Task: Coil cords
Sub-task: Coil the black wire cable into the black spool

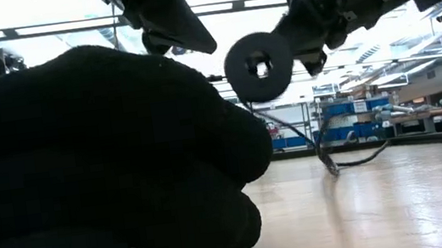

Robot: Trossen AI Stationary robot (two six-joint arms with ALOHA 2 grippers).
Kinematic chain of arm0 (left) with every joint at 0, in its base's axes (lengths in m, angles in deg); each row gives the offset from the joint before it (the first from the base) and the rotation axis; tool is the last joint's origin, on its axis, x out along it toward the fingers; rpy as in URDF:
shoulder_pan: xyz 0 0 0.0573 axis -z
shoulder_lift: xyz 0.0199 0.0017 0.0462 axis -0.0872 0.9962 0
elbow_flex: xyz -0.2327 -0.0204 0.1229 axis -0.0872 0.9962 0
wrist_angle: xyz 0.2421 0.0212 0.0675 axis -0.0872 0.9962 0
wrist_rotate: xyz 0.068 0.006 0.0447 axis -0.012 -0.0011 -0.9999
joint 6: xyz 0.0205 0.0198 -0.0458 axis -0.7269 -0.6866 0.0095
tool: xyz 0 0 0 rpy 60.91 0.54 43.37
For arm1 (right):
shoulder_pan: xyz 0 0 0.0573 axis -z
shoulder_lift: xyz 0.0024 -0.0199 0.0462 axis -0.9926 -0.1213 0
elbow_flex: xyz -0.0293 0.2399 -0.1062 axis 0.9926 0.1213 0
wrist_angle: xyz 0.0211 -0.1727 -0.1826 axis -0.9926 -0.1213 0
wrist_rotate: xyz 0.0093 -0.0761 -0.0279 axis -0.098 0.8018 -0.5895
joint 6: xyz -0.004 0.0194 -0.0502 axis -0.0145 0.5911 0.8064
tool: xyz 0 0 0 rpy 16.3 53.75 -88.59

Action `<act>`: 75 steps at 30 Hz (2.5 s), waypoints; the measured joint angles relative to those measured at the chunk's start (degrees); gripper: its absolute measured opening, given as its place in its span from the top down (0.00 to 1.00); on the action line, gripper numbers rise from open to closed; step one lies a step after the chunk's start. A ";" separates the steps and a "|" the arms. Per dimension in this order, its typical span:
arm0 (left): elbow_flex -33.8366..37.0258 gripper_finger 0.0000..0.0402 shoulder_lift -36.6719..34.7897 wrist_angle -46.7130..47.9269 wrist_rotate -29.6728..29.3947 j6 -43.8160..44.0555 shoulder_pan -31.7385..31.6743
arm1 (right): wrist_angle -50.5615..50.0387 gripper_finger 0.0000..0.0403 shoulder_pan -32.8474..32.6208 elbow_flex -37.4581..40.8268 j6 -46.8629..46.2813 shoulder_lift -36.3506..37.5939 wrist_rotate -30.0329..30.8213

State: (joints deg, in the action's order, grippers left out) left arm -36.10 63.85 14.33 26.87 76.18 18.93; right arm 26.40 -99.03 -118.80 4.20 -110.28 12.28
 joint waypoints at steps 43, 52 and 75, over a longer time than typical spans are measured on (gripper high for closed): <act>26.41 0.95 -1.13 -63.43 -14.26 -9.40 4.76 | 56.32 1.00 -4.08 12.95 22.09 -6.16 9.97; 21.53 0.93 -1.11 -54.75 -6.61 -10.98 2.99 | 55.90 1.00 -2.51 10.92 24.43 -6.16 8.16; 19.98 0.76 -1.11 -50.22 -7.34 -10.80 0.94 | 56.22 1.00 -2.49 10.81 23.18 -6.16 7.29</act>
State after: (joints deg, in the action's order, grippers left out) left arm -16.12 62.74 -35.90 19.53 65.38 19.87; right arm 82.62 -101.51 -107.98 27.38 -116.45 19.57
